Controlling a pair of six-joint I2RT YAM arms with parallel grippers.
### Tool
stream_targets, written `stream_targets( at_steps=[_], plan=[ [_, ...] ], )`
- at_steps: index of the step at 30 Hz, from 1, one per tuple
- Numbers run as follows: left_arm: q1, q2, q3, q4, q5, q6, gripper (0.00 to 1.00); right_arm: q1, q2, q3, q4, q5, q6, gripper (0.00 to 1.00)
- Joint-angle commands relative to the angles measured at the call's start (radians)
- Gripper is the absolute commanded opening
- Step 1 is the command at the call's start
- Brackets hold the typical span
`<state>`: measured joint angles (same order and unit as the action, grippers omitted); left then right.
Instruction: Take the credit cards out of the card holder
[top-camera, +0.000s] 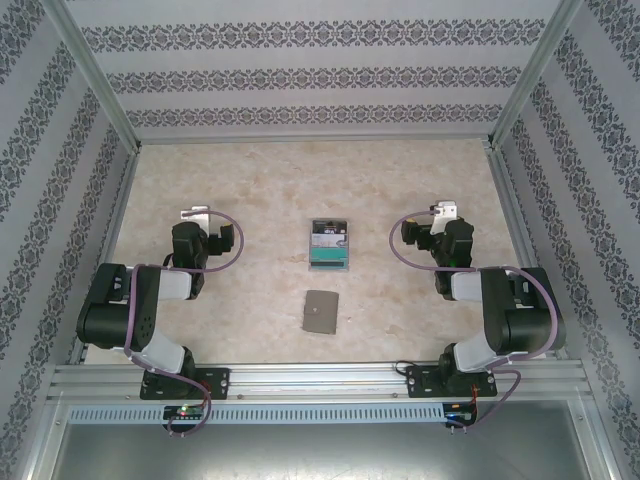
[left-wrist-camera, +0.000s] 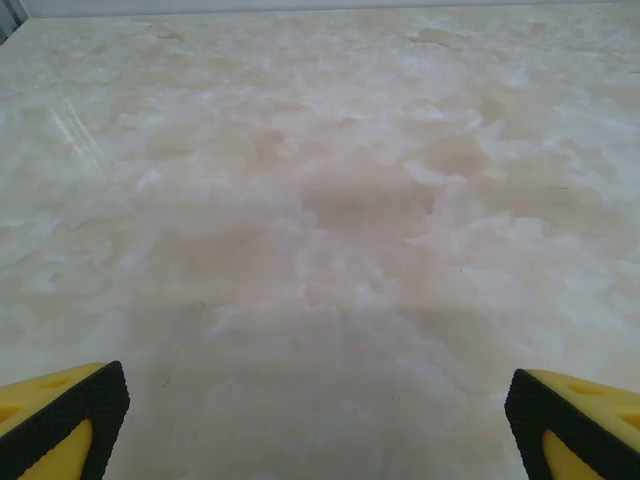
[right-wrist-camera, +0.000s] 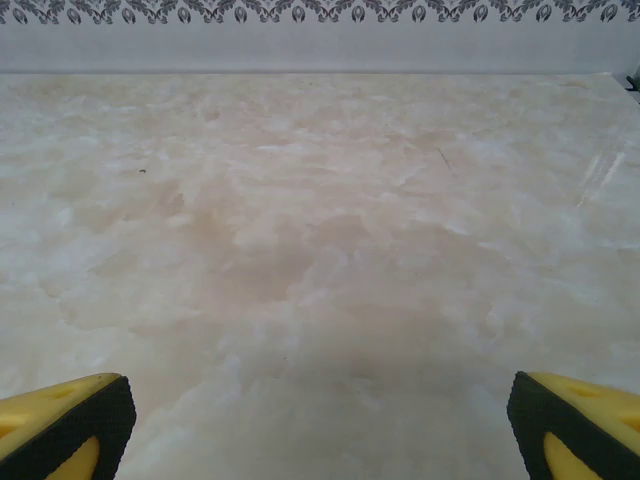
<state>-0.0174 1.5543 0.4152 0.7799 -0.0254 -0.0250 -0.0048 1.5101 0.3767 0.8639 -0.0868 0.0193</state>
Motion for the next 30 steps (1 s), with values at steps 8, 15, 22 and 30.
stream_targets(
  at_steps=[8, 15, 22, 30],
  plan=[
    [0.014, 0.007, 0.000, 0.047, 0.019, 0.018, 0.99, -0.008, -0.005, 0.018, 0.007, 0.013, 0.008, 0.98],
    [0.014, 0.006, 0.001, 0.045, 0.019, 0.017, 0.99, -0.008, -0.005, 0.018, 0.006, 0.013, 0.010, 0.98],
    [0.014, -0.014, 0.021, -0.004, 0.029, 0.023, 0.99, -0.009, -0.011, 0.016, 0.007, 0.036, 0.017, 0.98],
    [0.014, -0.163, 0.450, -0.848, -0.132, -0.184, 0.99, 0.008, -0.244, 0.019, -0.199, 0.153, 0.042, 0.98]
  ],
)
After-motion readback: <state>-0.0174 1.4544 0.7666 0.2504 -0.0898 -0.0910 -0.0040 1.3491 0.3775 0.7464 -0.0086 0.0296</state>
